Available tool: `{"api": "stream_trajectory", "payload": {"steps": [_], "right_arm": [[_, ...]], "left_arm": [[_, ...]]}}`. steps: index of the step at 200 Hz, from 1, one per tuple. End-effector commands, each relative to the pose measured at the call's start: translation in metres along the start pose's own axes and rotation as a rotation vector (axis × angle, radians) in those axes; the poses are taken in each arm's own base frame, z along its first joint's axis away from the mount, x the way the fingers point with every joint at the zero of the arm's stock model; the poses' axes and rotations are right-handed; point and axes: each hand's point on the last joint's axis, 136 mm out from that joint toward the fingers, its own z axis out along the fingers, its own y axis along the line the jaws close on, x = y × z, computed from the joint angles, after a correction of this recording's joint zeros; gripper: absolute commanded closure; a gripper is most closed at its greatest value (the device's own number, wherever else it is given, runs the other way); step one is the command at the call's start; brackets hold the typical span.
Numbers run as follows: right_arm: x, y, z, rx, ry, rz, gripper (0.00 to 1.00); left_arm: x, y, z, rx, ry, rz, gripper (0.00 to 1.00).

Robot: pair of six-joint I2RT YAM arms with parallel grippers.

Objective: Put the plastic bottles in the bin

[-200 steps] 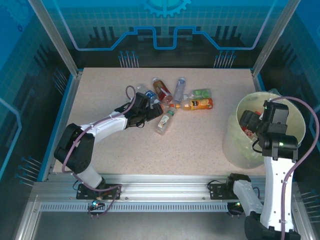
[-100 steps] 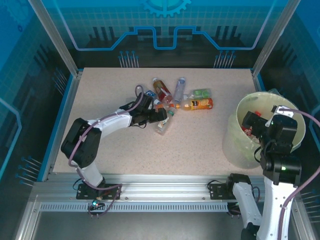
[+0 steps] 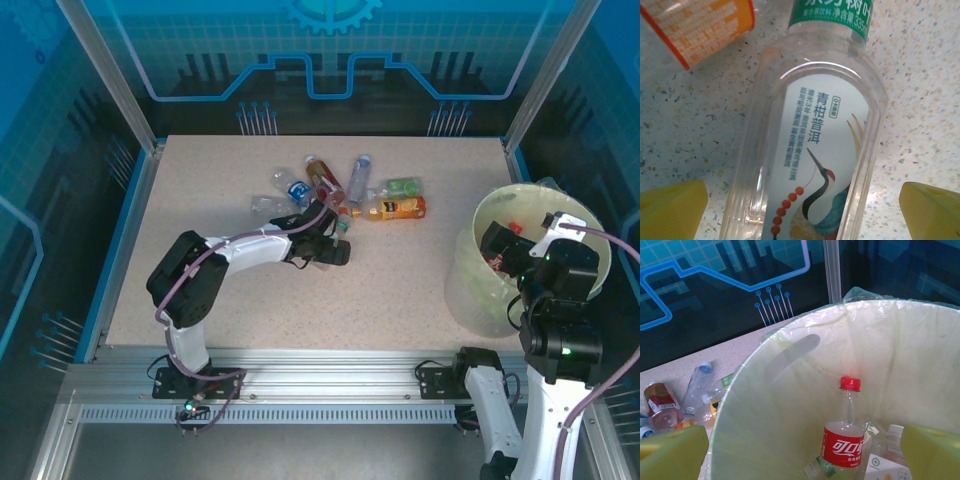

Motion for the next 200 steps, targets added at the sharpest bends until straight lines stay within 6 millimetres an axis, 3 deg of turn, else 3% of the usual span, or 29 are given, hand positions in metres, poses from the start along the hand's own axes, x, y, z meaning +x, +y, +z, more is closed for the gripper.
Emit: {"api": "stream_trajectory", "payload": {"steps": [1, 38, 74, 109, 152, 200], "right_arm": [[-0.003, 0.008, 0.003, -0.045, -0.004, 0.008, 0.0], [-0.001, 0.03, 0.003, -0.17, 0.01, -0.006, 0.0], [0.002, 0.062, 0.001, -0.354, 0.048, -0.014, 0.0], [0.004, 0.089, -0.004, -0.521, 0.07, 0.02, 0.0], [0.0, 0.114, -0.014, -0.686, 0.07, 0.053, 0.0], [0.0, 0.132, -0.016, -0.789, 0.107, 0.088, 0.0]], "left_arm": [[0.012, 0.01, 0.007, -0.121, 0.041, 0.135, 0.02], [0.02, 0.005, 0.011, -0.146, 0.054, 0.211, 0.21], [0.014, -0.001, 0.009, -0.12, 0.031, 0.2, 0.41], [0.003, -0.028, -0.006, 0.025, -0.014, 0.187, 0.54], [-0.026, -0.08, -0.067, 0.302, -0.141, 0.2, 0.59], [-0.055, -0.132, -0.172, 0.671, -0.446, 0.297, 0.58]]}}
